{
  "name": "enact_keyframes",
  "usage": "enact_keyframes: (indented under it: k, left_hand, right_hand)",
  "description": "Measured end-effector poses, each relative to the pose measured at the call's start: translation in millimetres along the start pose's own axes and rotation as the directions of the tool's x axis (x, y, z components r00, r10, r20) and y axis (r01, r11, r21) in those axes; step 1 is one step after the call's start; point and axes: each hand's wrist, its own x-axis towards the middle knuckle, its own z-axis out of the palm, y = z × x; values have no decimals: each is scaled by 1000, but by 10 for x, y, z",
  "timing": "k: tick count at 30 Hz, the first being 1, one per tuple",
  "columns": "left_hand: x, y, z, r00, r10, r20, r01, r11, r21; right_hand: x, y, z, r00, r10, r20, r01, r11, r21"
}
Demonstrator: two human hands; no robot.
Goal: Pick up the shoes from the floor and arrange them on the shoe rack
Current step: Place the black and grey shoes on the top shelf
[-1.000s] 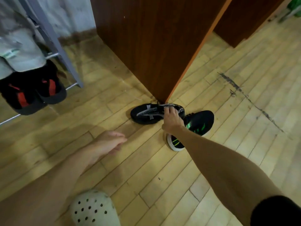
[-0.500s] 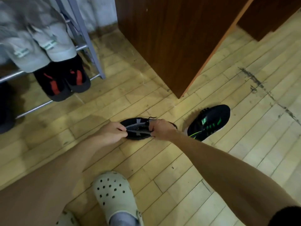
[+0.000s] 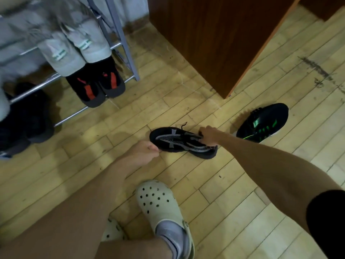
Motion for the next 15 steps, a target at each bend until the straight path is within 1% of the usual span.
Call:
enact_keyframes:
  k: [3,4,6,8,9,11,13,15]
  left_hand:
    - [8,-82,-45,1000,-6,-3,6,1000,-10]
    - [16,-100,-77,1000,0,-1,0,1000,-14]
    - [1,-94,-190,1000,23,-7,-23,1000,-1]
    - [-39,-65,-333,998,46,-34,-46,999,-12]
    - [-83,-41,-413,997,53,-53,-55,998,-28]
    - [-223,-6,-598,992,70,-101,-74,997,-34]
    - [-424,2,-814,983,91,-160,-98,994,-38]
    - [-709,28,-1057,966,123,-227,-134,990,-33]
  right_hand:
    - [0,-65,17,984,-44,173,48,999,-16]
    - [-28,-93,1,975,-41,219,41,999,1]
    - [-103,-164,-57,951,-13,308,-6,998,62]
    - [-209,-217,-131,935,9,355,-75,982,172]
    - [-259,-232,-185,938,16,346,-101,968,229]
    - [-398,-284,-352,965,30,261,-108,951,290]
    - [-551,-391,-564,990,30,135,-70,952,299]
    - [-757,-591,-818,1000,5,-4,-4,956,292]
